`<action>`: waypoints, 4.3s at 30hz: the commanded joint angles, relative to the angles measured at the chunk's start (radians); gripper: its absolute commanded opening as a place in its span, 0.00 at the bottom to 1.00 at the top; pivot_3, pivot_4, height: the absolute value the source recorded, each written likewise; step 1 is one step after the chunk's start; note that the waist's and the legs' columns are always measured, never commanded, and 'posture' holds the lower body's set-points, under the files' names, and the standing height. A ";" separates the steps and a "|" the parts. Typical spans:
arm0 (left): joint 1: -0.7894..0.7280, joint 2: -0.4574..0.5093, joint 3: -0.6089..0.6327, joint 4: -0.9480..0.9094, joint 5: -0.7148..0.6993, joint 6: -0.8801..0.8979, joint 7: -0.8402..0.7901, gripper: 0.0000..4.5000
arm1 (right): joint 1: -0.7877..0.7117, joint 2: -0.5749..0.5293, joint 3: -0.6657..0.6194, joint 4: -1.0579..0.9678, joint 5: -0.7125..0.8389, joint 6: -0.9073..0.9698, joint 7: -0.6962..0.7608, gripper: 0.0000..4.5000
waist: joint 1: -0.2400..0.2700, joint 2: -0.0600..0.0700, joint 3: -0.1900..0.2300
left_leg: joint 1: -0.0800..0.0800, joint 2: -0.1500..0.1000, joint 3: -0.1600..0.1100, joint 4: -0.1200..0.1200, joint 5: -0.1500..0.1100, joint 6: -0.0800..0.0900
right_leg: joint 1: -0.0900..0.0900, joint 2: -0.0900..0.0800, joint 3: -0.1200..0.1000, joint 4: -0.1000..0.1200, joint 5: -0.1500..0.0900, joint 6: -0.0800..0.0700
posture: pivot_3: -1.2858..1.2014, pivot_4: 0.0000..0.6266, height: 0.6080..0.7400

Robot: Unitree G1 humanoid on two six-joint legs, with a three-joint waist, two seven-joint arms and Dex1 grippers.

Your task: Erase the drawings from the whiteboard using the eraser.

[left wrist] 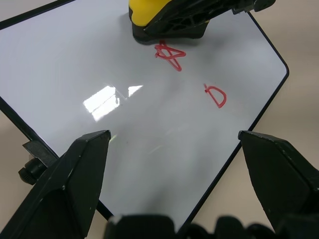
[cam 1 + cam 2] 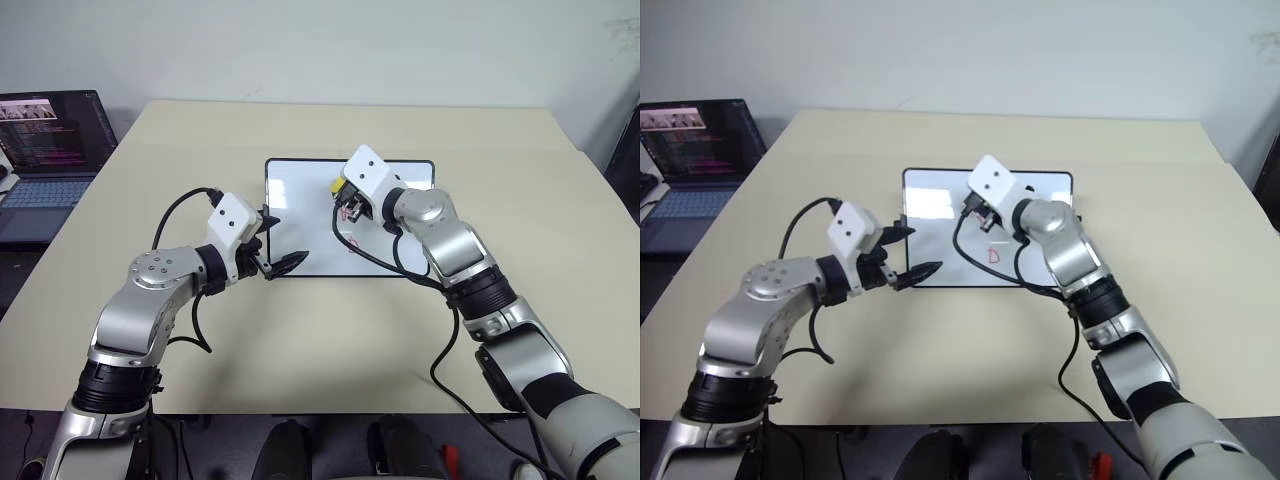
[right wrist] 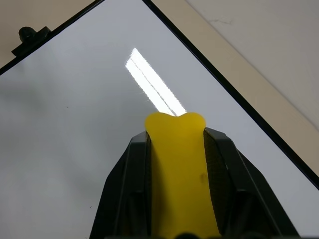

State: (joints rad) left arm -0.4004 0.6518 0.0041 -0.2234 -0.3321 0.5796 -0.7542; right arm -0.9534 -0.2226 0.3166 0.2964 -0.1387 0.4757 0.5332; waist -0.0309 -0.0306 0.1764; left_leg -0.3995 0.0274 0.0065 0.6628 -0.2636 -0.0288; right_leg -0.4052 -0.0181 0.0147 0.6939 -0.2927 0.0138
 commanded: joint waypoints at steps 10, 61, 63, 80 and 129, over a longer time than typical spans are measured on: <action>0.017 0.034 0.047 -0.011 -0.001 -0.013 0.000 1.00 | 0.022 -0.021 -0.127 -0.168 0.079 0.068 0.006 0.25 | 0.000 0.000 0.000 | -0.001 0.000 0.000 0.000 0.000 0.000 | 0.000 0.000 0.000 -0.001 0.000 0.000 | 0.52 0.24 1.00; 0.127 0.045 0.113 -0.004 -0.053 -0.125 -0.073 1.00 | 0.118 -0.076 0.040 -0.239 0.047 0.070 0.013 0.25 | 0.002 -0.001 0.000 | -0.003 0.001 0.001 -0.001 -0.001 0.000 | 0.000 0.000 0.000 -0.009 0.000 0.000 | 0.52 0.24 1.00; 0.129 0.043 0.109 -0.011 -0.052 -0.124 -0.070 1.00 | 0.105 -0.089 0.055 -0.199 0.035 0.064 0.042 0.25 | 0.001 -0.001 0.000 | -0.003 0.001 0.001 -0.001 -0.001 0.000 | 0.000 0.000 0.000 -0.008 0.000 0.000 | 0.52 0.24 1.00; 0.140 0.037 0.099 -0.022 -0.050 -0.129 -0.068 1.00 | 0.023 -0.064 0.078 -0.032 -0.034 -0.067 0.072 0.25 | -0.001 -0.001 0.000 | 0.000 0.001 0.001 0.000 0.000 0.000 | 0.000 0.000 0.000 -0.001 0.000 -0.001 | 0.52 0.24 1.00; 0.148 0.031 0.085 -0.026 -0.053 -0.127 -0.073 1.00 | 0.034 -0.091 0.084 0.007 -0.171 -0.142 0.042 0.25 | -0.002 -0.001 -0.001 | 0.003 0.000 0.000 0.000 0.003 0.003 | 0.001 0.001 0.000 0.003 0.002 -0.004 | 0.52 0.24 1.00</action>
State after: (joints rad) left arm -0.2464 0.6790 0.0805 -0.2234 -0.3786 0.4692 -0.8212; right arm -0.9249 -0.3019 0.3975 0.2968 -0.2942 0.3217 0.5563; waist -0.0324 -0.0317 0.1758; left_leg -0.3970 0.0279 0.0071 0.6629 -0.2603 -0.0260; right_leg -0.4046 -0.0175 0.0146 0.6966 -0.2904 0.0098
